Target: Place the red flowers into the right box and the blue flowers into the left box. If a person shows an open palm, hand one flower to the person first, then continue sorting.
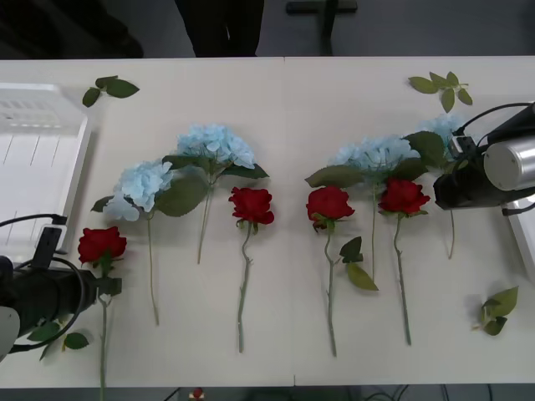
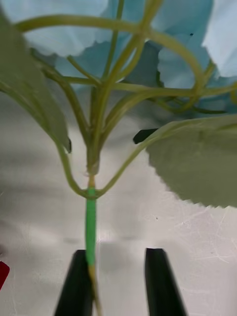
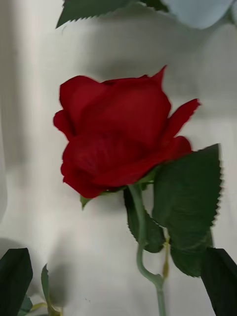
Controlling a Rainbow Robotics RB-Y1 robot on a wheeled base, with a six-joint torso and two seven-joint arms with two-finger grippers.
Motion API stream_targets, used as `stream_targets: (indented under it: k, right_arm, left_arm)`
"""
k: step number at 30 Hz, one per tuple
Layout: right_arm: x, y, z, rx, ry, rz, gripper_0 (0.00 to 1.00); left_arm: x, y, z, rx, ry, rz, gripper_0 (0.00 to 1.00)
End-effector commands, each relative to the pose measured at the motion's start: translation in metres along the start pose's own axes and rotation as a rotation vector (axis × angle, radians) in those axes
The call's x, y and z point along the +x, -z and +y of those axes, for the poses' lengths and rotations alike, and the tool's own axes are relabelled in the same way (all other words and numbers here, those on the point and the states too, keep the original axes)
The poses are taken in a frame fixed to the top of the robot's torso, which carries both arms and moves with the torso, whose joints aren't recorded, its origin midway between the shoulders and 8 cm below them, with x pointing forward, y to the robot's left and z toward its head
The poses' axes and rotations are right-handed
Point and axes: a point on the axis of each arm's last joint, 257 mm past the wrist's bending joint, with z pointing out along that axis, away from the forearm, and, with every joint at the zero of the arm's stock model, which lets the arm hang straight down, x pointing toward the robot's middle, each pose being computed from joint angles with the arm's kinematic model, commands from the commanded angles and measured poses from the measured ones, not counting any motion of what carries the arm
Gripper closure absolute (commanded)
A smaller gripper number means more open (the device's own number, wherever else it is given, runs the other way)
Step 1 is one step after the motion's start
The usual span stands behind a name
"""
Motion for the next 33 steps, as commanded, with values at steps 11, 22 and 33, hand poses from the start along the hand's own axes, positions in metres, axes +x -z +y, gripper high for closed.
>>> stream_targets:
  k: [11,22,33]
  right_arm:
    - [-0.017,0.007,0.004,-0.018,-0.032,-0.041,1.00]
    - [-0.038,0.032,0.005,-0.084,-0.031,-0.081,1.00]
    - [-0.061,0.102,0.014,-0.305,0.092,-0.113,1.00]
  left_arm:
    - [-0.014,-0.029,0.003,-0.028,-0.049,-0.012,0.00]
    - [-0.031,-0.040,-0.006,-0.035,-0.042,-0.028,0.49]
    - [-0.036,-0.041,-0.014,-0.018,-0.044,-0.034,1.00]
